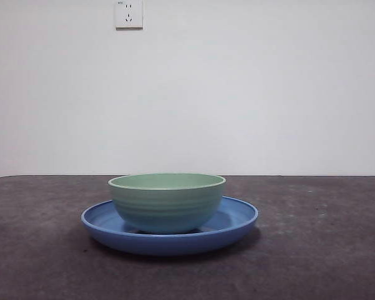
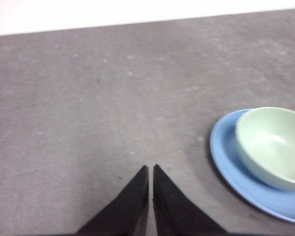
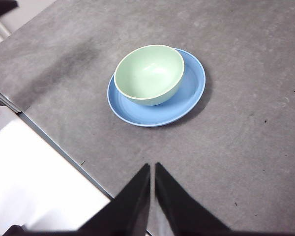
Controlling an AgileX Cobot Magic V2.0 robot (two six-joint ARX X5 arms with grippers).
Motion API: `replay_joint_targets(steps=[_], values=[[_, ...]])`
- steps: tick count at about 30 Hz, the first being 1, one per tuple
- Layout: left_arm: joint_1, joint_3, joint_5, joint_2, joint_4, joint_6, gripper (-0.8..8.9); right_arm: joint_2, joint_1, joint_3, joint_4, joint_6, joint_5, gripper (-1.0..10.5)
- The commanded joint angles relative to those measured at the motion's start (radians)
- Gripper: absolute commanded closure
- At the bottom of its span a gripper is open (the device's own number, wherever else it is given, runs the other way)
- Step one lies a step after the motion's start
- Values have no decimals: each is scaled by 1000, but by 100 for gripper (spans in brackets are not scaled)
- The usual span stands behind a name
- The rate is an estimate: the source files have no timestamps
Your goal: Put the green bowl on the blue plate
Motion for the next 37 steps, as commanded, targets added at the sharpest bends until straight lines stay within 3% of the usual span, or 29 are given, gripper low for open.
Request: replay_joint_targets(steps=[1,6,15,37], values=[[5,-138,-43,-53,145,-16,798,2,7,5,10,6,0,935],[5,-319,-151,-170,270,-100,798,2,7,5,10,6,0,935],[5,-431,-162,-309,270,-101,798,2,7,5,10,6,0,935],[31,-454,-247,-342,281,-103,798,2,7,5,10,6,0,935]])
